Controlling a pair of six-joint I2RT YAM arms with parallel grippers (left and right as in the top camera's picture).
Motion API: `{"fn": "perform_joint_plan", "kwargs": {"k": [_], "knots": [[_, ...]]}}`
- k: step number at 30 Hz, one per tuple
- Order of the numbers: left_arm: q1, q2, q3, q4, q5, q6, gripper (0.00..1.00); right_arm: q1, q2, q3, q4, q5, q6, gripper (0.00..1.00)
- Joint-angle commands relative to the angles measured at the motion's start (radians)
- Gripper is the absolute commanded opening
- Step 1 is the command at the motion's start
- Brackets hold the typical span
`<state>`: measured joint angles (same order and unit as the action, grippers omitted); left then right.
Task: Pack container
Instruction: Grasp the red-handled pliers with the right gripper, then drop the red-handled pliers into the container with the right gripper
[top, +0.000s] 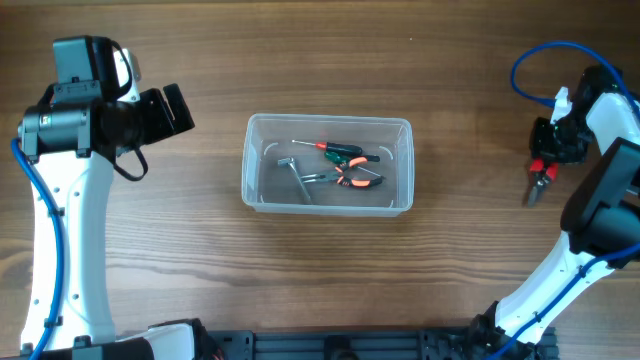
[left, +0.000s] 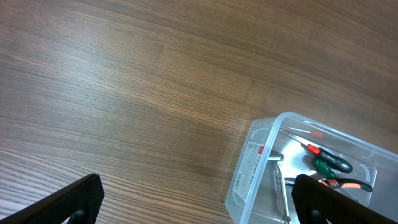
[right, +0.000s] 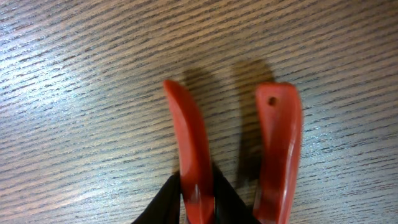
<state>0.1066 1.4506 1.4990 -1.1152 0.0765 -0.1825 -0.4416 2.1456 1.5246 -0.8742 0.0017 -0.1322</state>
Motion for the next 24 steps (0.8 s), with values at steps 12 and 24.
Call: {"fn": "perform_joint_plan", "kwargs": {"k": [12, 24], "knots": [[0.002, 0.003, 0.005, 0.0, 0.012, -0.008, 1.0, 0.055, -0.071, 0.02, -0.035, -0.138, -0.058, 0.04], [0.002, 0.003, 0.005, 0.011, 0.0, -0.008, 1.0, 0.812, -0.544, 0.117, -0.042, -0.242, -0.467, 0.04]]}}
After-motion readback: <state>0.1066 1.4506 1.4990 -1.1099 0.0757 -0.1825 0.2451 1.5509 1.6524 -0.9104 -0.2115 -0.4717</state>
